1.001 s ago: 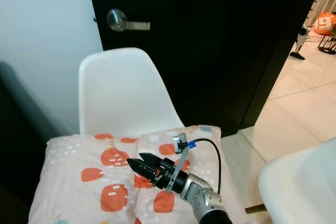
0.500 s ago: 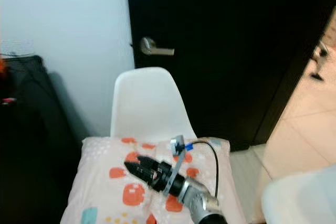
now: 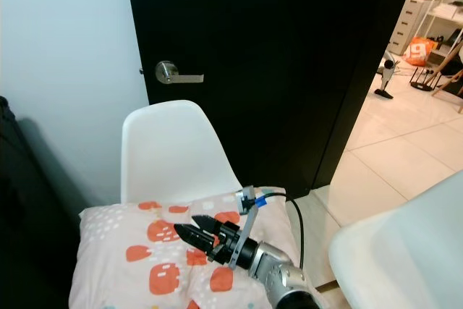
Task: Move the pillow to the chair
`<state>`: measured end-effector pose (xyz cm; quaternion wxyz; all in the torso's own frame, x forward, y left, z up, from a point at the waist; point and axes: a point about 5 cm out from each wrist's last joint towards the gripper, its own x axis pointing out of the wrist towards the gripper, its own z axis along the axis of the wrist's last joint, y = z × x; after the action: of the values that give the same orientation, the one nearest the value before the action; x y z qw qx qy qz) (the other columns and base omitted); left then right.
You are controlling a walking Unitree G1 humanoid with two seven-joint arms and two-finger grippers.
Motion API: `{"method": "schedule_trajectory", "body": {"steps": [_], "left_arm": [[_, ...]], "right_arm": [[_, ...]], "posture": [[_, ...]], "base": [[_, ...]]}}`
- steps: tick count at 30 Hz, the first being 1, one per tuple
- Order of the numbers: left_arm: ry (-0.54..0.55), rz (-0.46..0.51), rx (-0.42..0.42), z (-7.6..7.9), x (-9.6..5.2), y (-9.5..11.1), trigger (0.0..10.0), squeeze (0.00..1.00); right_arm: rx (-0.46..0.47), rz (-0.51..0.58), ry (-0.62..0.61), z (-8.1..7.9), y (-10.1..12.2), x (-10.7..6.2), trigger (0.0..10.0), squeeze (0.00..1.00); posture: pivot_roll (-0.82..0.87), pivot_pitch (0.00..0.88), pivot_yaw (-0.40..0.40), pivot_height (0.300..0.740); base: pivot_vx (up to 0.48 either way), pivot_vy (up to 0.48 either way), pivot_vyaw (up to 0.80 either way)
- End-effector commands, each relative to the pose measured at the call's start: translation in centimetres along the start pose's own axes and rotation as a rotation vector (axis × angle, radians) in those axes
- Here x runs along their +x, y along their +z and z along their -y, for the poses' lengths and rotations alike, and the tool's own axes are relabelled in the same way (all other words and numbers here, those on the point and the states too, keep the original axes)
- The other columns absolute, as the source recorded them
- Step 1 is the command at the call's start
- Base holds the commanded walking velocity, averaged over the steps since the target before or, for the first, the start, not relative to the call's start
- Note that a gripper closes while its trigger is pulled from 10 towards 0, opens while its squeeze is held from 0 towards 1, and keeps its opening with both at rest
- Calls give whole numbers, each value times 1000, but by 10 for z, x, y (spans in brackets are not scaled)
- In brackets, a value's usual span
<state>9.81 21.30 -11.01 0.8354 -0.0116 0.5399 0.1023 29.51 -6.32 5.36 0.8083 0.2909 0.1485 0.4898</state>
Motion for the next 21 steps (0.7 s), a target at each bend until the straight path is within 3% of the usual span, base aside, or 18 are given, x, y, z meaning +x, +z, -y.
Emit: {"method": "schedule_trajectory", "body": {"steps": [1, 3, 4, 5, 6, 7, 8, 9, 11, 13, 14, 16, 19, 21], "left_arm": [[-9, -13, 5, 4, -1, -4, 10000, 0], [-10, -11, 8, 4, 0, -4, 10000, 0], [-11, -9, 11, 4, 0, -3, 10000, 0], [-11, -9, 11, 4, 0, -3, 10000, 0], [-11, -8, 13, 5, 0, -3, 10000, 0], [-11, -8, 13, 5, 0, -3, 10000, 0], [-12, -7, 13, 5, 0, -3, 10000, 0], [-12, -7, 13, 5, 0, -3, 10000, 0], [-14, -6, 15, 6, 0, -2, 10000, 0], [-17, -6, 22, 7, 0, -2, 10000, 0], [-17, -6, 22, 7, 0, -2, 10000, 0], [-21, -6, 28, 8, 0, -2, 10000, 0], [-22, -4, 32, 8, 0, -2, 10000, 0], [-22, -2, 34, 9, 0, -1, 10000, 0]], "right_arm": [[-4, -35, -57, 6, -8, -5, 10000, 0], [-3, -80, -130, 13, -18, -14, 10000, 0], [-40, -153, -278, 24, -30, -25, 10000, 0], [-40, -153, -278, 24, -30, -25, 10000, 0], [-59, -192, -423, 34, -37, -37, 10000, 0], [-59, -192, -423, 34, -37, -37, 10000, 0], [-69, -232, -630, 47, -43, -56, 10000, 0], [-69, -232, -630, 47, -43, -56, 10000, 0], [-82, -285, -908, 61, -51, -88, 10000, 0], [-114, -412, -1118, 68, -69, -128, 10000, 0], [-114, -412, -1118, 68, -69, -128, 10000, 0], [-124, -529, -1193, 66, -86, -152, 10000, 0], [-106, -690, -1203, 57, -114, -175, 10000, 0], [-92, -743, -1201, 52, -124, -182, 10000, 0]], "posture": [[120, 83, -91, 740], [121, 81, -94, 740], [122, 80, -95, 740], [122, 80, -95, 740], [120, 78, -98, 740], [120, 78, -98, 740], [122, 77, -101, 740], [122, 77, -101, 740], [122, 73, -102, 740], [118, 67, -102, 740], [118, 67, -102, 740], [118, 65, -103, 740], [118, 62, -105, 740], [118, 60, -106, 740]], "base": [[0, 0, 0], [0, 0, 0], [0, 0, 0], [0, 0, 0], [0, 0, 0], [0, 0, 0], [0, 0, 0], [0, 0, 0], [0, 0, 0], [0, 0, 0], [0, 0, 0], [0, 0, 0], [0, 0, 0], [0, 0, 0]]}}
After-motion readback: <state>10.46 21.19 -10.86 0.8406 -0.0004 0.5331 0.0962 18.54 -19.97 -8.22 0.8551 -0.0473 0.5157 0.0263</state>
